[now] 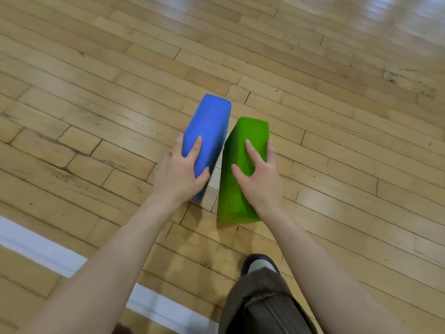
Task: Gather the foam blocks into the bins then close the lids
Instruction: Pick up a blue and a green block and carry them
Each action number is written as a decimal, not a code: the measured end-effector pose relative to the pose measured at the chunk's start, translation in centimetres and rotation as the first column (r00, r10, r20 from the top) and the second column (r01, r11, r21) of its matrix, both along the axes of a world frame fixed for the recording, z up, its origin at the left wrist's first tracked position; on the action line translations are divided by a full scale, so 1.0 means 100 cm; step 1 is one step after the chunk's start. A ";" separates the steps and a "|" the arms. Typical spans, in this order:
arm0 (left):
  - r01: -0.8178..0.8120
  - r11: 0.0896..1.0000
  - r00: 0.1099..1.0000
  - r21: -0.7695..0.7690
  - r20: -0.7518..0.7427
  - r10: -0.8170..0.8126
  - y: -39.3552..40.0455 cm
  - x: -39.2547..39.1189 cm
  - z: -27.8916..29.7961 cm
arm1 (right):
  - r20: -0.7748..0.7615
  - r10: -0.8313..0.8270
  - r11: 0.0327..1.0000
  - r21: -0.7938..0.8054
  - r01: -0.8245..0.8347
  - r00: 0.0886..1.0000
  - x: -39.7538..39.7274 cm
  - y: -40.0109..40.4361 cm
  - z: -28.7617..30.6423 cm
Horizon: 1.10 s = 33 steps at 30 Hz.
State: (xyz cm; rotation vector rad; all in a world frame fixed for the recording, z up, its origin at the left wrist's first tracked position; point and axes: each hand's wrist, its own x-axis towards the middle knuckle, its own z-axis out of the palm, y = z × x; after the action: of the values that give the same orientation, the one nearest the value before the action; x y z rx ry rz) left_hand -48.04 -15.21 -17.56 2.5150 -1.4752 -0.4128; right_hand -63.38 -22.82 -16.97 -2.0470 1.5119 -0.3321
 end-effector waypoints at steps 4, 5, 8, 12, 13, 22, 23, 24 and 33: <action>-0.103 0.992 0.994 -0.073 -0.028 0.101 0.017 0.007 0.053 | -0.070 0.086 0.996 0.013 -0.085 0.994 0.015 -0.003 0.052; -0.110 0.990 0.994 -0.085 -0.026 0.108 0.024 0.009 0.072 | -0.084 0.104 0.994 0.021 -0.103 0.991 0.019 -0.003 0.071; -0.201 0.977 0.977 -0.076 -0.093 0.194 0.048 0.008 0.136 | -0.099 0.151 0.988 0.038 -0.148 0.983 0.027 -0.001 0.135; -0.288 0.955 0.947 -0.067 -0.165 0.274 0.091 0.007 0.232 | -0.088 0.211 0.977 0.064 -0.206 0.974 0.040 0.022 0.230; -0.311 0.948 0.938 -0.059 -0.178 0.297 0.103 0.007 0.258 | -0.083 0.226 0.973 0.076 -0.220 0.971 0.043 0.031 0.256; -0.495 0.869 0.853 0.015 -0.186 0.489 0.254 -0.001 0.484 | -0.041 0.372 0.918 0.166 -0.361 0.927 0.073 0.152 0.464; -0.519 0.855 0.839 0.018 -0.181 0.513 0.274 -0.003 0.501 | -0.037 0.391 0.909 0.174 -0.379 0.920 0.077 0.167 0.479; -0.549 0.835 0.820 0.025 -0.175 0.544 0.295 -0.006 0.514 | -0.035 0.418 0.895 0.187 -0.405 0.908 0.083 0.183 0.492; -0.899 0.429 0.425 0.086 -0.064 0.903 0.432 -0.028 0.597 | 0.074 0.838 0.512 0.237 -0.826 0.541 0.149 0.323 0.567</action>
State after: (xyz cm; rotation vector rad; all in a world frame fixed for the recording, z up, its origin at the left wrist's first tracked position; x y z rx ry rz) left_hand -50.85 27.97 42.15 2.7853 0.1165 -0.3351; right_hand -48.44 9.45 39.75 -2.3004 0.3753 0.2955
